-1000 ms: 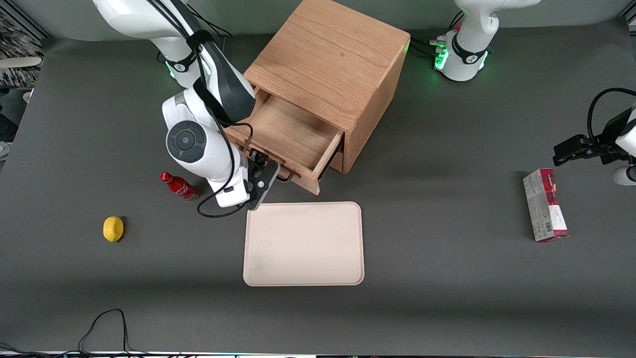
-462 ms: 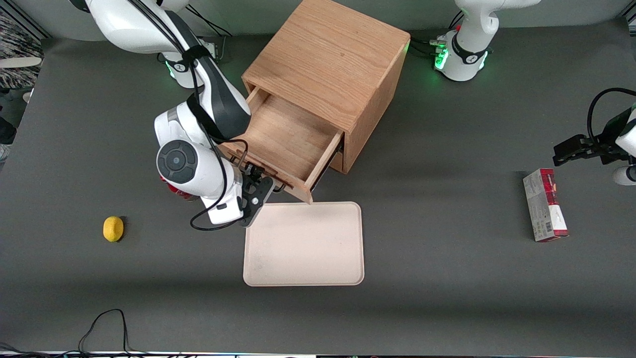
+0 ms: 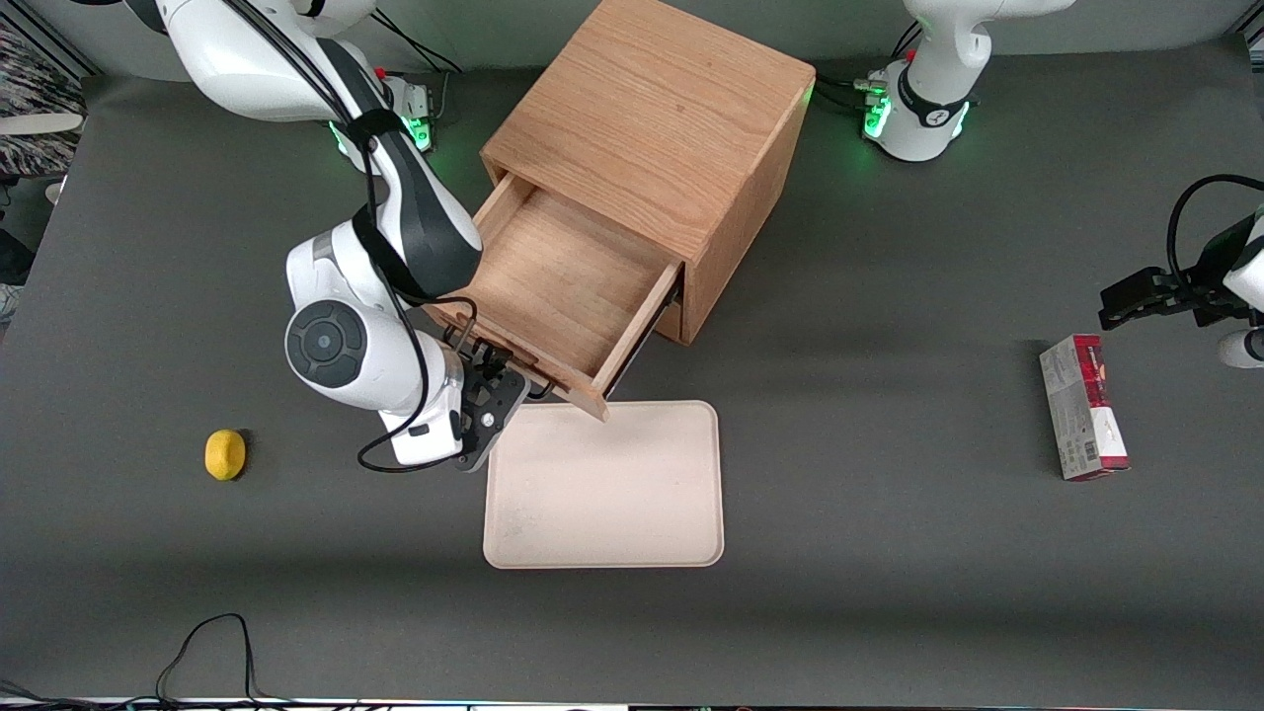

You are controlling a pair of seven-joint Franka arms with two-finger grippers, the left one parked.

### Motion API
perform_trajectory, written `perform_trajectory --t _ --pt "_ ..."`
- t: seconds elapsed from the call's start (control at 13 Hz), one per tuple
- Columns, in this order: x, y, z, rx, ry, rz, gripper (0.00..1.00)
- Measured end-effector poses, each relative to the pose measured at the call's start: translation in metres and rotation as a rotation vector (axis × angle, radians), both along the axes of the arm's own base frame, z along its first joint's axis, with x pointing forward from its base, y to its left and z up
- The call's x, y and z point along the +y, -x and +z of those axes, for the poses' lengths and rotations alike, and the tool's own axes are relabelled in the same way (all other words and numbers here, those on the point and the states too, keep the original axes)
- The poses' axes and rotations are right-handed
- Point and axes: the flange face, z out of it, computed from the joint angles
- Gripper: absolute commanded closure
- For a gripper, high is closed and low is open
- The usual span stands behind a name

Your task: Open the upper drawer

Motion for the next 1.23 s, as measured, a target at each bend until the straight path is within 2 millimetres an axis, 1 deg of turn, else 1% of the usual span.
perform_trajectory --t 0.15,0.38,0.46,1.08,1.23 --pt "-0.007 -0.006 0.000 -0.003 -0.001 -0.011 0.00" --pt "-0.031 -0.020 0.002 -0.009 -0.003 -0.050 0.00" --pt "-0.036 -0.023 0.001 -0.009 -0.003 -0.058 0.00" --pt "-0.040 -0.027 -0.003 0.003 0.002 -0.063 0.00" --pt "-0.040 -0.028 0.000 -0.002 0.000 -0.063 0.00"
